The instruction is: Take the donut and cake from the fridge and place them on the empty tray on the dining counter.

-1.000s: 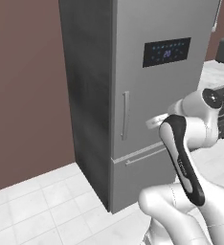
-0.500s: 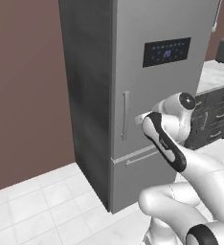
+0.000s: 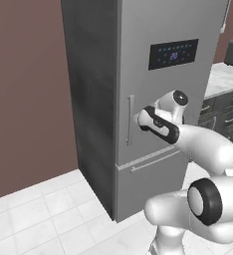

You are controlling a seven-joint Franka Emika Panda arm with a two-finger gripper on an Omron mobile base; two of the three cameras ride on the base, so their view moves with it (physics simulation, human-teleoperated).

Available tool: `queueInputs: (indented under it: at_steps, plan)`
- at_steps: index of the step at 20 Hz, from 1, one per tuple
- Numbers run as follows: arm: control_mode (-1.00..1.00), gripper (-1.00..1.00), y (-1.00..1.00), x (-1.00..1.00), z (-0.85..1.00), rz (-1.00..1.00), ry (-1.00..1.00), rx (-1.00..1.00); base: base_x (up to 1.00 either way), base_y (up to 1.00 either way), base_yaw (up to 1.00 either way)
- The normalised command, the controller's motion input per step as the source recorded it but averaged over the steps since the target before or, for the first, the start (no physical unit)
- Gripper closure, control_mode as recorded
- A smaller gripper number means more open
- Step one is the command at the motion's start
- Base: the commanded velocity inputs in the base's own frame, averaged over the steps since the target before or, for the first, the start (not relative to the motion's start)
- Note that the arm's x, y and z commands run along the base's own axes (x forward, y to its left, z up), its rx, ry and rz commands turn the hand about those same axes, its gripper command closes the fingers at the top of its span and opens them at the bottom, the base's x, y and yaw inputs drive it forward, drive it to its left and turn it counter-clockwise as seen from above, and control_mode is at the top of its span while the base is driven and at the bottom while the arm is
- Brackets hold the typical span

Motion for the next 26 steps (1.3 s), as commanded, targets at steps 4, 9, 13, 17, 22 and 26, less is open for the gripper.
queueInputs:
  at_steps: [4, 9, 13, 17, 22, 26]
  plan:
    - [-1.00, -1.00, 0.00, 0.71, -0.20, 0.06, 0.01, 0.01, 0.00, 0.00, 0.00]
    - [-1.00, -1.00, 0.00, 0.59, -0.28, 0.04, 0.00, 0.00, 0.00, 0.00, 0.00]
    - [-1.00, -1.00, 0.00, 0.51, -0.28, 0.01, 0.00, 0.00, 0.00, 0.00, 0.00]
    - [-1.00, -1.00, 0.07, 0.47, -0.21, 0.00, 0.00, 0.00, 0.00, 0.00, 0.00]
    - [-1.00, -1.00, 0.09, 0.46, -0.15, 0.00, 0.00, 0.00, 0.00, 0.00, 0.00]
    - [-1.00, -1.00, 0.01, 0.42, -0.07, 0.00, 0.00, 0.00, 0.00, 0.00, 0.00]
